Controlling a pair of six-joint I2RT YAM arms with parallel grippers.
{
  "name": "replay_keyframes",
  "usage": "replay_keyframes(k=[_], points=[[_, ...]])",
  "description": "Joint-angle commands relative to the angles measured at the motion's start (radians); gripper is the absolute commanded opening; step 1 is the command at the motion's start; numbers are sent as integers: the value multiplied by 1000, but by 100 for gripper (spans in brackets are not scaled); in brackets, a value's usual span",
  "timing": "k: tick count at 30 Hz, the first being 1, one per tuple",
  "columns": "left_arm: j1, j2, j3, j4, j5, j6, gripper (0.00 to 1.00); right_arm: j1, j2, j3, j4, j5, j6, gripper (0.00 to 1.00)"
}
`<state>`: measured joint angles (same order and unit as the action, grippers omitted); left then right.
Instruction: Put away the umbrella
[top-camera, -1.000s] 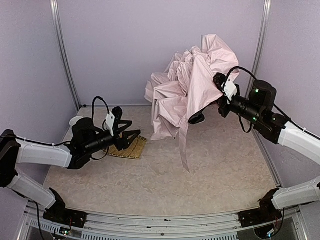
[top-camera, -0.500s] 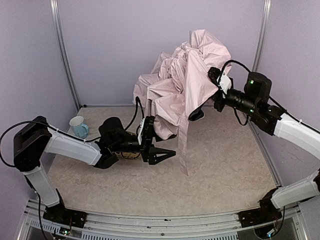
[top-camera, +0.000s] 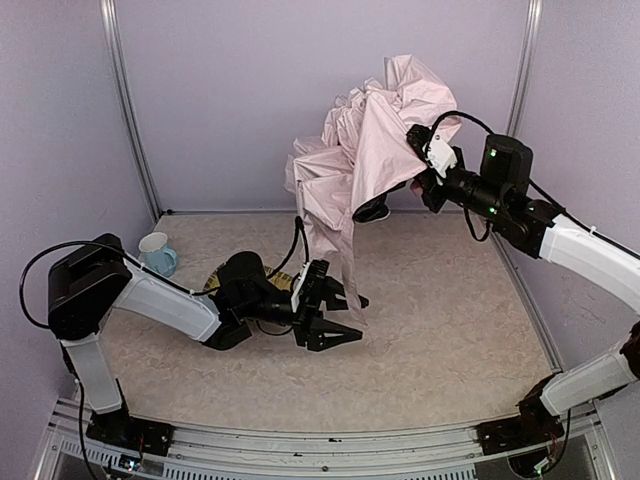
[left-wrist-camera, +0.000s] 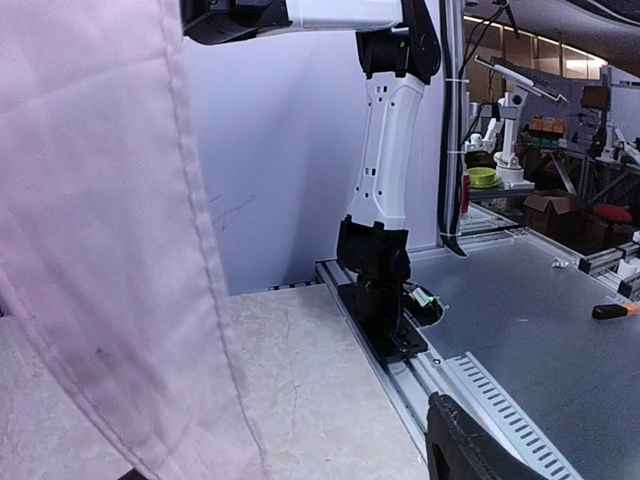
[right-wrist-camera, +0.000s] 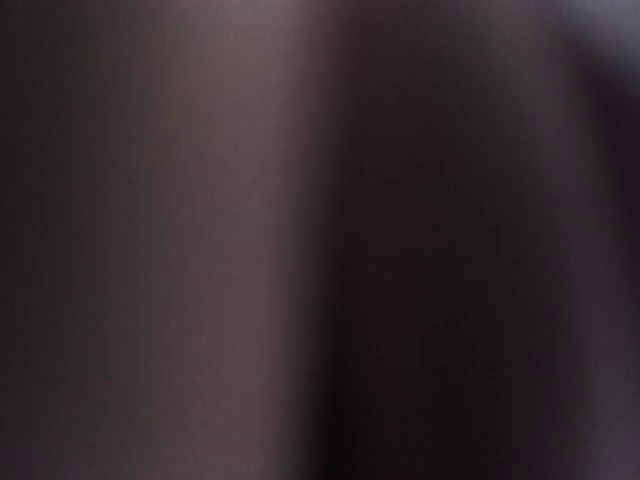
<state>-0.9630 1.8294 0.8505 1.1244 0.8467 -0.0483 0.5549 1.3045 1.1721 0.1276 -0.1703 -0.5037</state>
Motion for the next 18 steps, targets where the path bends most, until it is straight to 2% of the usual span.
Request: replay_keyframes(k=[1,2,4,6,7,11,13,18], points=[[-5,35,23,49,-47,-12,62,-6,-19,29,81,-18,20,0],[-5,40,30,44,-45,-6,58,-6,-21,23,87,-22,22,0],[-5,42,37,42,-30,-7,41,-6,-24,19,87,-21,26,0],[-3,33,32,34,-17,-6,11,-6,-28,20,76,-15,27,0],[-2,22,19,29,-19,-3,0,-6,-31,20,70,-6,25,0],[21,-93,-71,-12,-49,39,0,-24,-48,10,54,44,17,0],[36,-184,-124,-81,-75,90,0,-66,-62,2,47,55,33,0],[48,-352,-155,-477,-244,383,0,-134,-112,-15,31,-5,24,0]])
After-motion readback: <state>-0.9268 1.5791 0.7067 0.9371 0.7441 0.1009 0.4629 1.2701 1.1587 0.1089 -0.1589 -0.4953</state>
